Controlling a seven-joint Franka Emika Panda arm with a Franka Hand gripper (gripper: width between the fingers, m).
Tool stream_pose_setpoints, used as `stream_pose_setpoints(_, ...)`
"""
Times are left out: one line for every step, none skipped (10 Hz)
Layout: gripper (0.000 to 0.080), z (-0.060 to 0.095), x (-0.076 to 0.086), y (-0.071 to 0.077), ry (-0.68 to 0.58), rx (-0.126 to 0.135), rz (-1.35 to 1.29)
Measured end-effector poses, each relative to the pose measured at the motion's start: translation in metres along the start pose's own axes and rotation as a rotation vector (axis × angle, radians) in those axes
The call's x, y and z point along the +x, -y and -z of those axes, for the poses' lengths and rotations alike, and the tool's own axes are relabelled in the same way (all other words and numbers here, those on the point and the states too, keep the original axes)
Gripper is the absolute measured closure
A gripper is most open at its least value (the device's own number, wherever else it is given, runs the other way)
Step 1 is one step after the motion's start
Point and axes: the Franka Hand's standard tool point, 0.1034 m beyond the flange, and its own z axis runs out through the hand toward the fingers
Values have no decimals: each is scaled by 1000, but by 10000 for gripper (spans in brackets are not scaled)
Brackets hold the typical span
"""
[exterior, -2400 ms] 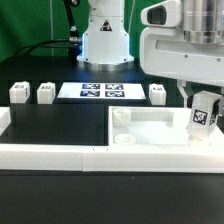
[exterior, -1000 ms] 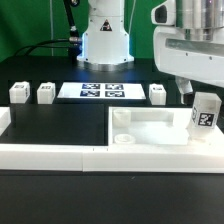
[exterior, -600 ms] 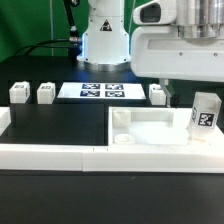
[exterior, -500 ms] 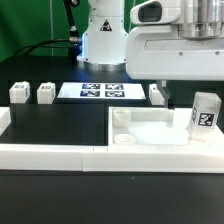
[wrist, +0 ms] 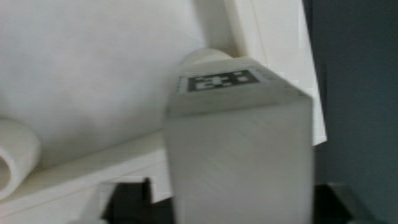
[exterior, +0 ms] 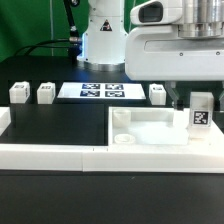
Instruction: Assemble square table
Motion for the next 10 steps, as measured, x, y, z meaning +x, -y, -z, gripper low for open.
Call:
stream_pose_setpoints(509,-1,0,-1,1,-1,-109)
stream_pose_setpoints(509,-1,0,-2,2,-3,-179)
stream_pose_setpoints(509,-1,0,-3,2,-4,-239)
stream_pose_setpoints(509,-1,0,-4,3,-5,-293)
stream_pose_setpoints(509,-1,0,-6,5,-10,-429)
stream_pose_setpoints(509,-2,-1,-8,7,-16,-554)
stream_pose_setpoints(509,-2,-2,-8,15,-25,-686)
stream_pose_setpoints(509,-2,-3,-9,23,-34,-802)
stream_pose_setpoints(509,-2,-5,-8,28,-32,-981)
stream_pose_setpoints(509,-2,-7,-9,38,-15,-1133)
